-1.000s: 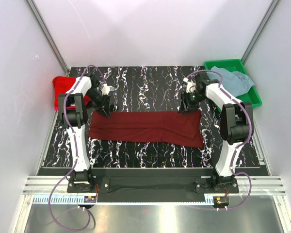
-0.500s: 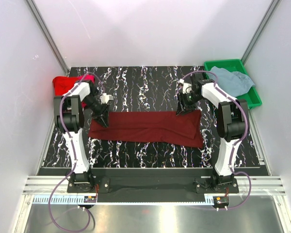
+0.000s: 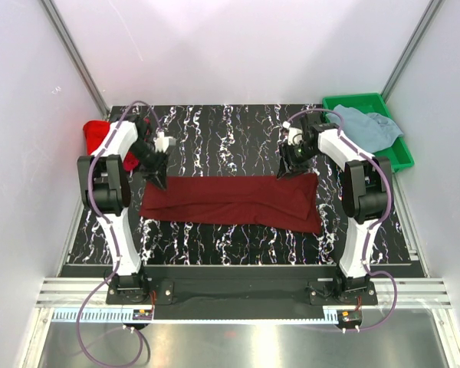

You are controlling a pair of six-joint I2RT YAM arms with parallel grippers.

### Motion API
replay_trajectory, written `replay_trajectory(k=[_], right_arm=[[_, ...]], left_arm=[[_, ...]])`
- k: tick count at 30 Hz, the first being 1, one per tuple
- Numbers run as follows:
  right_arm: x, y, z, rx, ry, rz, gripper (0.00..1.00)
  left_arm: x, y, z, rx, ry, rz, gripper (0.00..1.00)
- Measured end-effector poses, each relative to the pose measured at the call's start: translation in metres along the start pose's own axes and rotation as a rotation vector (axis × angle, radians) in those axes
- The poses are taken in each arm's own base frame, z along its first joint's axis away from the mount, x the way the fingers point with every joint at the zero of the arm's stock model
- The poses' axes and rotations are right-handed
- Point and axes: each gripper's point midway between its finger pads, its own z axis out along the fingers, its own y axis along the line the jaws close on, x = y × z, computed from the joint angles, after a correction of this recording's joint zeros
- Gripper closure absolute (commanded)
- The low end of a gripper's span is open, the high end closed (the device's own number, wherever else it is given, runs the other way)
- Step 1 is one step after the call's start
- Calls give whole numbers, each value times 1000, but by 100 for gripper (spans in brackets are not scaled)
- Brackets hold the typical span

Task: Fold and stack the t-shirts
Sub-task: Fold the tshirt

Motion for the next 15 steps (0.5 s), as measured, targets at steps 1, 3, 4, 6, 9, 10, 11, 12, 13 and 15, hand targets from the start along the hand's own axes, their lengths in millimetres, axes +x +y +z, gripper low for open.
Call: replay_trajectory(k=[1, 3, 4, 6, 9, 10, 11, 12, 13, 15], right_arm=[[-2, 0, 0, 1, -4, -3, 51], [-13, 2, -3, 3, -22, -18, 51], [-21, 3, -3, 3, -35, -29, 51], [-32, 6, -2, 2, -55, -48, 51], [-38, 13, 3, -4, -58, -71, 51], [-36, 16, 5, -6, -51, -76, 51], [-35, 19, 8, -10, -43, -81, 51], [-33, 22, 11, -13, -35, -88, 51], [-31, 25, 15, -16, -26, -95, 51], [-28, 31, 21, -22, -9, -108, 51]], left_arm=[[-13, 4, -2, -11, -23, 15, 73], [-36, 10, -2, -28, -64, 44, 73], [-43, 10, 1, -29, -71, 55, 73], [-47, 9, 10, -19, -56, 63, 73], [-45, 0, 29, 15, -5, 73, 74], [-44, -3, 33, 26, 7, 75, 74], [-42, -7, 38, 41, 22, 76, 74], [-41, -11, 42, 54, 33, 80, 74], [-40, -15, 46, 65, 44, 82, 74], [-40, -19, 53, 81, 61, 85, 74]])
